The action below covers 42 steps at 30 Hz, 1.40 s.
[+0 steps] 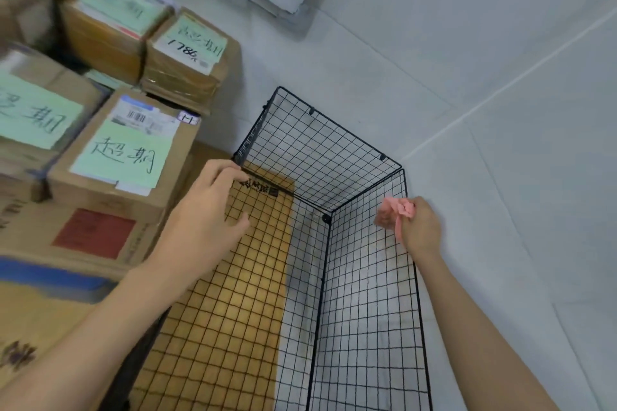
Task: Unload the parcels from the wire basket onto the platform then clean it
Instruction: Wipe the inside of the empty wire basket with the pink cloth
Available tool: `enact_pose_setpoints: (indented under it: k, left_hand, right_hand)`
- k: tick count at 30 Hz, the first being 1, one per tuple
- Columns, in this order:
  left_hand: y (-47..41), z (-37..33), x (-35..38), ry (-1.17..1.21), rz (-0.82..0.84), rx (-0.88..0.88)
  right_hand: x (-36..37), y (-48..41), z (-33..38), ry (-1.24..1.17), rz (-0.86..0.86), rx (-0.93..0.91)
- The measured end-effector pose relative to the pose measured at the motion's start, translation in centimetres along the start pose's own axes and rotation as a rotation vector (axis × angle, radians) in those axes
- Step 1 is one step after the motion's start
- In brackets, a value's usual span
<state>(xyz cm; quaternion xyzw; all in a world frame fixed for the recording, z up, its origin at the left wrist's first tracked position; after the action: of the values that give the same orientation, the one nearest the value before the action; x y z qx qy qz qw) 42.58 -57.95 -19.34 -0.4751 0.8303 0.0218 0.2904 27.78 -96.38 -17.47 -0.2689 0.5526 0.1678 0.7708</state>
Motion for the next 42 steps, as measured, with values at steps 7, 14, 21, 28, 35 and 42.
enact_pose_setpoints:
  k: [7, 14, 21, 28, 35, 42]
  left_hand:
    - [-0.1, 0.3, -0.3, -0.049, 0.000, 0.019]
    - [0.4, 0.4, -0.6, -0.097, -0.034, -0.024]
    - [0.5, 1.0, -1.3, -0.137, -0.090, -0.077]
    - [0.4, 0.7, -1.4, -0.122, -0.097, -0.112]
    - [0.5, 0.8, -1.4, -0.090, -0.103, -0.061]
    - [0.6, 0.9, -1.4, -0.020, -0.106, -0.054]
  right_hand:
    - [1.5, -5.3, 1.1, 0.128, 0.014, -0.065]
    - [2.5, -8.7, 4.3, 0.019, 0.083, -0.080]
    - [3.5, -9.3, 8.3, -0.070, 0.064, -0.130]
    - [2.9, -6.5, 7.0, -0.001, 0.076, -0.130]
    - [0.7, 0.5, 4.2, 0.016, 0.095, -0.052]
    - [-3.4, 11.2, 1.7, -0.083, 0.126, 0.024]
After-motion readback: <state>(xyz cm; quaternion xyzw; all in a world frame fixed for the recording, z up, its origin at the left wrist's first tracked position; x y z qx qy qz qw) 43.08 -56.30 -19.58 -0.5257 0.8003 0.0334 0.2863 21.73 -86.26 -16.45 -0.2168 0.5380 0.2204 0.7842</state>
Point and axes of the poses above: each hand's wrist, its own y-axis away from the middle knuckle, its own x-axis out of the palm, z = x × y, the point moved 2 cm from there along -y, towards the middle knuckle, and after that the axes turned 3 degrees about x, right-handed, at the moved point
